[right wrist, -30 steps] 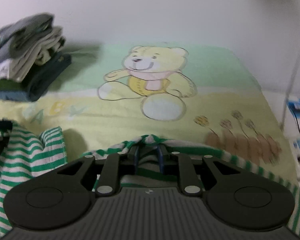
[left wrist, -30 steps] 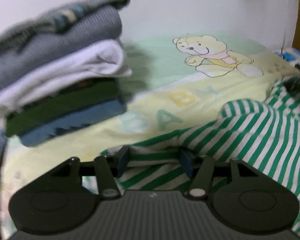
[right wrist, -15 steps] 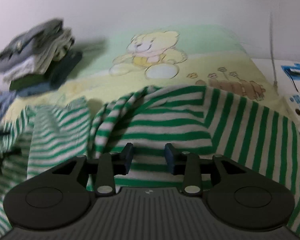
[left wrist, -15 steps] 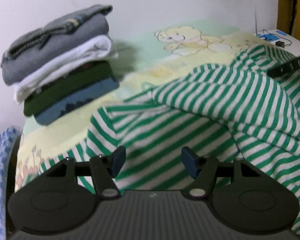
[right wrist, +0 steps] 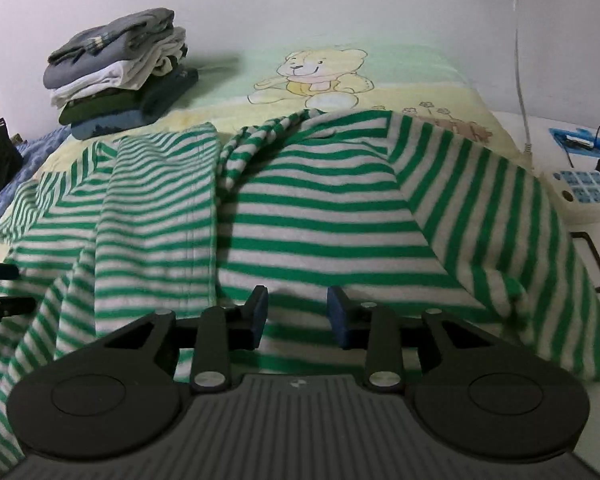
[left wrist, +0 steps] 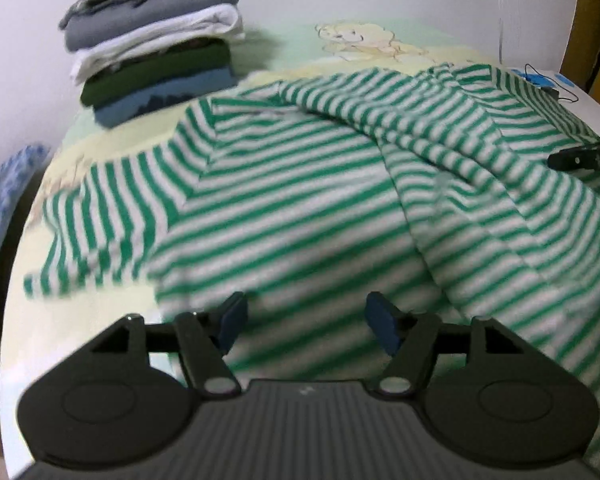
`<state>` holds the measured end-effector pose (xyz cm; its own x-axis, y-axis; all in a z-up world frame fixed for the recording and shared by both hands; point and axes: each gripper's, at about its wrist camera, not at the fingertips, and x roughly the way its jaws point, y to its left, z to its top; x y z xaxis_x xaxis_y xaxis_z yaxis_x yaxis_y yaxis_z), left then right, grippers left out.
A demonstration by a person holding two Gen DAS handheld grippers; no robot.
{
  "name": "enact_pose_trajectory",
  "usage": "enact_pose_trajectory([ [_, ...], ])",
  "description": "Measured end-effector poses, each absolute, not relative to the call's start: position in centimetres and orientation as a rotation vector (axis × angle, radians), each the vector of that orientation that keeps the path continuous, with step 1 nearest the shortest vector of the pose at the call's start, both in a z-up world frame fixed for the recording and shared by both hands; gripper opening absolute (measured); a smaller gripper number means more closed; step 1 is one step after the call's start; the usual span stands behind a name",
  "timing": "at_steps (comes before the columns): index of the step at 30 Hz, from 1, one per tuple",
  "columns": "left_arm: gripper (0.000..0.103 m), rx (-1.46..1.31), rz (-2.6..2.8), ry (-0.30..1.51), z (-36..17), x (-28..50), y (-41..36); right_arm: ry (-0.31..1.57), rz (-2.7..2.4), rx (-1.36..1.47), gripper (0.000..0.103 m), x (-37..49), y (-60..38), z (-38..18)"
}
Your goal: Fold clothes
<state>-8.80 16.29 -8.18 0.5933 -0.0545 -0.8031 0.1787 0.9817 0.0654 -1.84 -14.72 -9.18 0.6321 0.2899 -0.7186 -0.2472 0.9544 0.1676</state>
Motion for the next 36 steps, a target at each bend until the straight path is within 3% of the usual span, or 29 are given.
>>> enact_pose_trajectory([
  [2, 0.073, 0.137, -0.117, 0.932, -8.1, -10.0, 16.3, 0.828, 0.32, 0.056, 0.037, -2.5, -15.2, -9.2],
  [6, 0.073, 0.124, -0.066, 0.943, -7.9, -12.1, 16.3, 0.805, 0.383, 0.066, 0.063, -3.6, -15.2, -9.6],
  [11, 0.073, 0.116, -0.008, 0.937, -7.9, -14.5, 15.0, 0.769, 0.405, -0.098, 0.084, -4.7, -12.3, -10.1],
  [19, 0.076, 0.152, 0.063, 0.941, -7.5, -17.2, 13.5, 0.69, 0.423, -0.131, 0.084, -5.8, -12.3, -10.8],
  [22, 0.076, 0.169, 0.061, 0.945, -6.9, -17.6, 13.1, 0.705, 0.395, -0.126, 0.072, -5.9, -12.4, -10.1],
  [24, 0.079, 0.17, 0.039, 0.931, -6.4, -17.7, 12.6, 0.691, 0.386, -0.075, 0.057, -6.4, -12.9, -9.2],
  [31, 0.081, 0.178, -0.042, 0.881, -6.5, -15.9, 11.7, 0.657, 0.587, -0.008, 0.057, -9.8, -8.5, -7.3],
  [34, 0.069, 0.202, -0.076, 0.893, -7.2, -15.1, 12.4, 0.724, 0.651, -0.091, 0.053, -10.2, -5.0, -8.1],
  [36, 0.066, 0.195, -0.115, 0.901, -7.6, -15.0, 13.5, 0.776, 0.628, -0.105, 0.037, -9.9, -4.0, -8.8],
])
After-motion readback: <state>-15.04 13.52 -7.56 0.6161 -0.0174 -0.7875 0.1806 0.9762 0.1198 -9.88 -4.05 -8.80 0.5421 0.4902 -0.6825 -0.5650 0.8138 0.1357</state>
